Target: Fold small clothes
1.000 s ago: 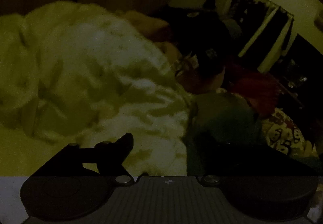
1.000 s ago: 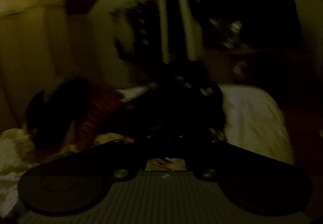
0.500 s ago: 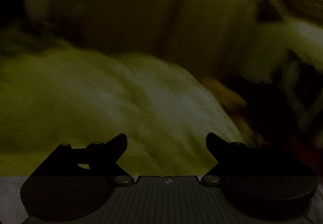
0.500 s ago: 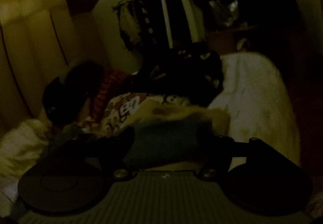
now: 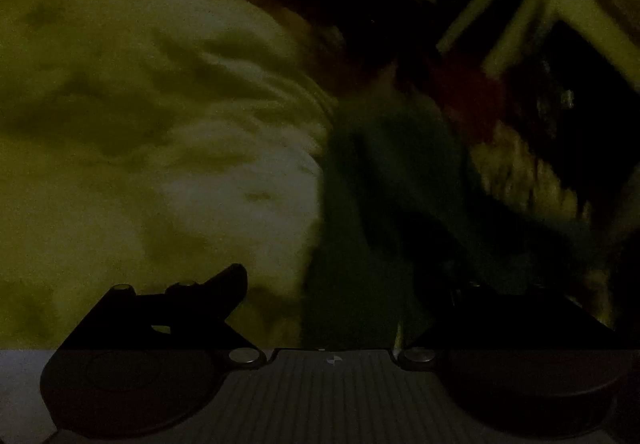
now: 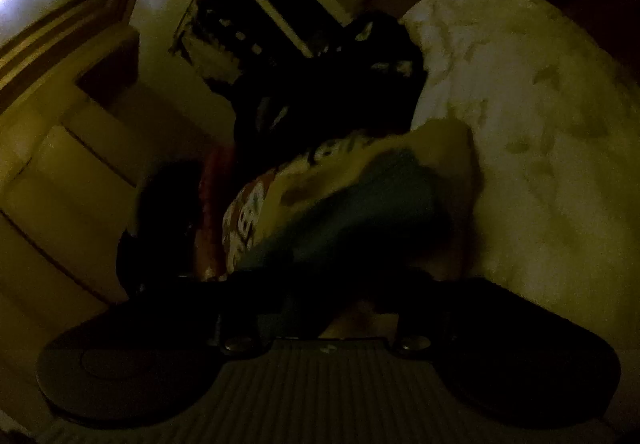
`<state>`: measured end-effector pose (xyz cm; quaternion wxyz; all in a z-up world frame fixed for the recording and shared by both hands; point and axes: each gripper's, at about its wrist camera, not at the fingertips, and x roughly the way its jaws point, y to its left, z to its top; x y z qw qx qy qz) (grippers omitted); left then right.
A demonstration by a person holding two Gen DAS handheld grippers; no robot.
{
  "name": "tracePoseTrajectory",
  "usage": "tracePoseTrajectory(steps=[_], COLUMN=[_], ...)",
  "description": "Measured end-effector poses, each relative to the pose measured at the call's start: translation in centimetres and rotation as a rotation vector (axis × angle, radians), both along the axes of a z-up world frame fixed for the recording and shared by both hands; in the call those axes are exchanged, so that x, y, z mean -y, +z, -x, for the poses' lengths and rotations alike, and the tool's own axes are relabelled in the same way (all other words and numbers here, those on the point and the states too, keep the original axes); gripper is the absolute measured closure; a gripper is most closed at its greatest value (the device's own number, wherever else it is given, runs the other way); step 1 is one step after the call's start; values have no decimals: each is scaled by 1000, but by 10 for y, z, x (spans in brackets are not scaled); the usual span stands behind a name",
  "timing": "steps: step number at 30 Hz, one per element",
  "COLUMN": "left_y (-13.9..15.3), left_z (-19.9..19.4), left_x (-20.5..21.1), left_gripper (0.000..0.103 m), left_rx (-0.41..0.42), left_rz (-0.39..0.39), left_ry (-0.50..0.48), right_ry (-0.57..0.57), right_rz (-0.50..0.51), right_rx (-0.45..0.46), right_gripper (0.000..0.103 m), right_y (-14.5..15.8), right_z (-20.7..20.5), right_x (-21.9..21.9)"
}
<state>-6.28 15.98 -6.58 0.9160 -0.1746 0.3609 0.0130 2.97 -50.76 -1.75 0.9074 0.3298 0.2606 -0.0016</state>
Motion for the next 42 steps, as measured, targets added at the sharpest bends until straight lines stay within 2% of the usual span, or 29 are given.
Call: tracePoseTrajectory(steps=[2, 5, 6, 7, 8, 9, 11, 13, 17, 20, 21, 22, 23, 24, 25, 26, 27, 28, 31, 33, 35, 36, 38, 40, 42], left_y=[-11, -25, -27, -26, -21, -15, -2, 12, 20, 3, -7, -14, -19, -22, -20, -17, -12, -4, 30, 51, 59, 59, 47, 25, -6], left_z=[-21, -39, -41, -39, -37, -35, -31, -24, -20, -40, -46, -47, -47, -48, -46, -43, -40, -36, -18, -3, 2, 5, 8, 8, 7], left_x=[18, 36, 35, 29, 19, 10, -4, -29, -77, -87, -90, -91, -91, -90, -87, -85, -82, -79, -66, -52, -32, -19, 10, 32, 47], left_gripper=[0, 0, 8, 27, 32, 32, 33, 33, 33, 29, 22, 5, 0, 0, 0, 0, 0, 0, 0, 0, 0, 0, 0, 0, 0], left_rx=[-44, -107, -109, -105, -91, -74, -37, 5, 62, 11, -17, -30, -35, -32, -23, -8, 7, 18, 80, 143, 154, 137, 88, 21, -75], left_rz=[-107, -191, -186, -133, -73, -58, -93, -79, -3, -17, -3, 24, 49, 55, 41, 19, -9, -37, -104, -74, -23, -5, 13, 26, 61], left_ry=[-51, -80, -70, -49, -19, 21, 113, 194, 327, 341, 360, 376, 381, 380, 376, 361, 342, 328, 292, 199, 70, 12, -90, -153, -167], right_ry=[8, 14, 12, 11, 13, 14, 18, 6, -27, -62, -84, -108, -117, -111, -99, -95, -105, -124, -99, 3, 144, 234, 404, 524, 563], right_rz=[-5, 19, 34, 50, 67, 95, 131, 166, 199, 233, 248, 260, 255, 238, 229, 240, 267, 315, 444, 486, 484, 468, 403, 360, 338], right_rx=[-5, 13, 28, 48, 66, 88, 123, 153, 193, 165, 137, 93, 49, 14, -6, -8, 11, 54, 176, 245, 300, 306, 271, 151, 8], right_gripper=[81, 88, 89, 89, 90, 90, 90, 91, 91, 91, 91, 89, 85, 78, 66, 60, 47, 41, 37, 35, 26, 18, 15, 16, 19], right_y=[-1, 0, 3, 8, 14, 22, 37, 53, 73, 73, 69, 60, 51, 43, 36, 33, 33, 38, 62, 80, 96, 99, 97, 75, 46], right_z=[-6, -4, -3, -2, -1, -2, -4, -11, -26, -42, -49, -55, -61, -65, -65, -61, -55, -43, -9, 17, 44, 56, 76, 90, 95], right_x=[2, 4, 2, 2, 1, 0, -1, 1, 10, 19, 24, 29, 34, 37, 38, 37, 33, 28, 3, -20, -44, -57, -81, -106, -122])
